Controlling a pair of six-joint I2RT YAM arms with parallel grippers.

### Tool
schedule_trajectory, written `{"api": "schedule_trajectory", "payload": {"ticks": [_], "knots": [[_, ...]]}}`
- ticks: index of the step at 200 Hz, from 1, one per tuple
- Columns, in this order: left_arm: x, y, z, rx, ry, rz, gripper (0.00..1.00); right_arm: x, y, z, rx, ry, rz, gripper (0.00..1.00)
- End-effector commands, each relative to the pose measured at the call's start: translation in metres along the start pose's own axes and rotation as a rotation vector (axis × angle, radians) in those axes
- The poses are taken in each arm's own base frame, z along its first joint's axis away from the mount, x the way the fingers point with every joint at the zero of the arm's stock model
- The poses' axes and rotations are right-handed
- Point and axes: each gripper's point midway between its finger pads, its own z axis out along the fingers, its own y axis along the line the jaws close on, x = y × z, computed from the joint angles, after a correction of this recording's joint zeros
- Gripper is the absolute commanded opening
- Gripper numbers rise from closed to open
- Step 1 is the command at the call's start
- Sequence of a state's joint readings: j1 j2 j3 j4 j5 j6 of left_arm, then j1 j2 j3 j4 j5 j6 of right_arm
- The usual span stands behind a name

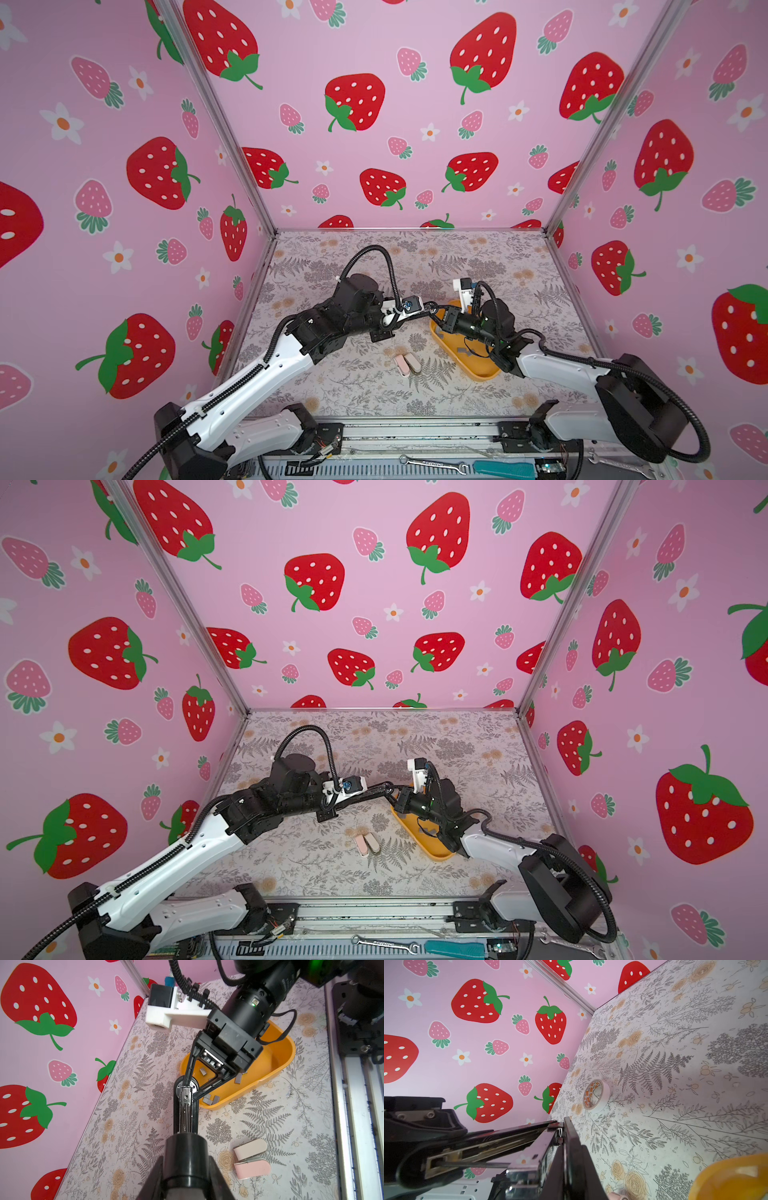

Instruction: Load the staples into the stapler

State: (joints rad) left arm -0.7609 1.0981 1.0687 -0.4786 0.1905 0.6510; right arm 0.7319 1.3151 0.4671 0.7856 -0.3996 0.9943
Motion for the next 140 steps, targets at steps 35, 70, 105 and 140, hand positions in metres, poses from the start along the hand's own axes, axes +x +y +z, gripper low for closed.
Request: {"api": "schedule_trajectory", "payload": {"ticks": [35,70,105,140], "knots": [[-0.054,-0.002,-0.012,0.106,-0.112,0.017,0.00,-0.010,-0.029,-0.008,0.182,-0.033,-0.145,0.22],[-0.045,0.003,0.001,0.124,-0.003,-0.037,0.00,-0.028,0.000,-0.023,0.154,-0.110,-0.281,0.44],[-0.039,0.004,0.007,0.138,0.051,-0.047,0.00,-0.043,0.007,-0.041,0.179,-0.203,-0.354,0.55],[-0.028,0.005,0.007,0.120,0.091,-0.009,0.00,-0.056,0.013,-0.069,0.170,-0.370,-0.452,0.65]]}}
